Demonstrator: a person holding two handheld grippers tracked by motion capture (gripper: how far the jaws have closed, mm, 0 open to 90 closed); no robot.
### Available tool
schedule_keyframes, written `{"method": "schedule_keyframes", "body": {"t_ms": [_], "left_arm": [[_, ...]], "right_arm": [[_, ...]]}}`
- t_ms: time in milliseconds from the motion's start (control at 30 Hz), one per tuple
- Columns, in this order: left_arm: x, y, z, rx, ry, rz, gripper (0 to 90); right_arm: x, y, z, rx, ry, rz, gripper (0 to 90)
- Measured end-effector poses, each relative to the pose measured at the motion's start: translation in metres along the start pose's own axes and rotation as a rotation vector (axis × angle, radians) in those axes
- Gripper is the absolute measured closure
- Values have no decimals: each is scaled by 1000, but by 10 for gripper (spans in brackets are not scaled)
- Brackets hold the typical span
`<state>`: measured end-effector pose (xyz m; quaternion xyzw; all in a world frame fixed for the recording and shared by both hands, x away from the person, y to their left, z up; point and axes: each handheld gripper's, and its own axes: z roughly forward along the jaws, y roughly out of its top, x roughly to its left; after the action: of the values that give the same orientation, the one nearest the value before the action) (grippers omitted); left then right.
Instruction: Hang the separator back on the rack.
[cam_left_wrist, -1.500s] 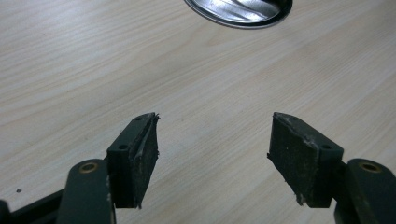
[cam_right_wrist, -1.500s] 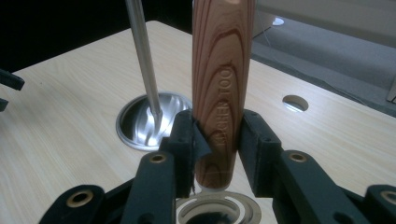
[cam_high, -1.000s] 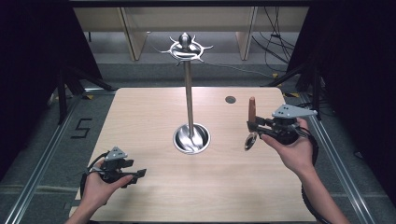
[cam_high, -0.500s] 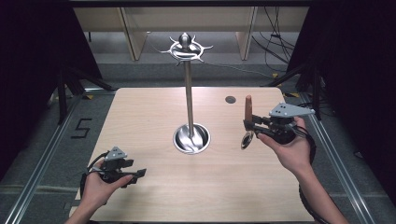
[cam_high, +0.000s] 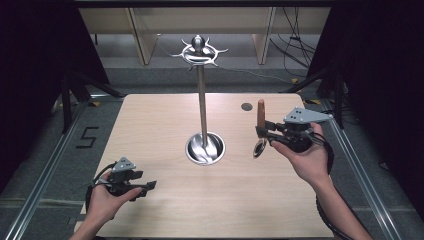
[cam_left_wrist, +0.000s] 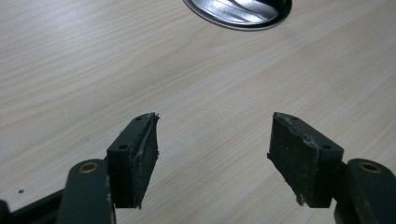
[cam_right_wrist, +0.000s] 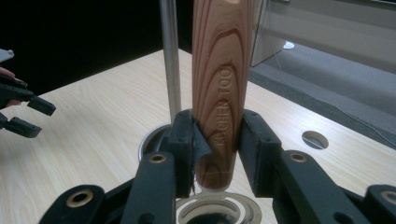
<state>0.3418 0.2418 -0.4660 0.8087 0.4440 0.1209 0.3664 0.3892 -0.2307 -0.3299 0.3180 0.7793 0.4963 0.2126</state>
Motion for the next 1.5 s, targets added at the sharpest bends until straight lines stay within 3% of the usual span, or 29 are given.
{"method": "schedule_keyframes", "body": {"t_ms": [267, 467, 600, 667, 900, 1000, 1200, 1400, 1500], "left_arm": [[0, 0, 0, 0, 0, -1, 320], [0, 0, 0, 0, 0, -1, 320], [0, 0, 0, -1, 0, 0, 320], [0, 0, 0, -3, 1, -1, 320], [0, 0, 0, -4, 0, -3, 320], [0, 0, 0, -5, -1, -3, 320], [0, 0, 0, -3, 2, -2, 320], [0, 0, 0, -11, 3, -4, 320], [1, 0, 0, -8, -9, 2, 320]], "right_arm": [[6, 3, 1, -19, -1, 31, 688], [6, 8, 2, -16, 17, 8, 688], [9, 10, 3, -16, 20, 26, 688], [8, 12, 4, -21, 16, 1, 688], [12, 15, 9, -44, 12, 20, 688], [12, 17, 9, -33, 40, 15, 688], [14, 19, 11, -50, 19, 10, 688], [16, 22, 12, -41, 31, 24, 688], [16, 23, 13, -47, 33, -1, 688]]}}
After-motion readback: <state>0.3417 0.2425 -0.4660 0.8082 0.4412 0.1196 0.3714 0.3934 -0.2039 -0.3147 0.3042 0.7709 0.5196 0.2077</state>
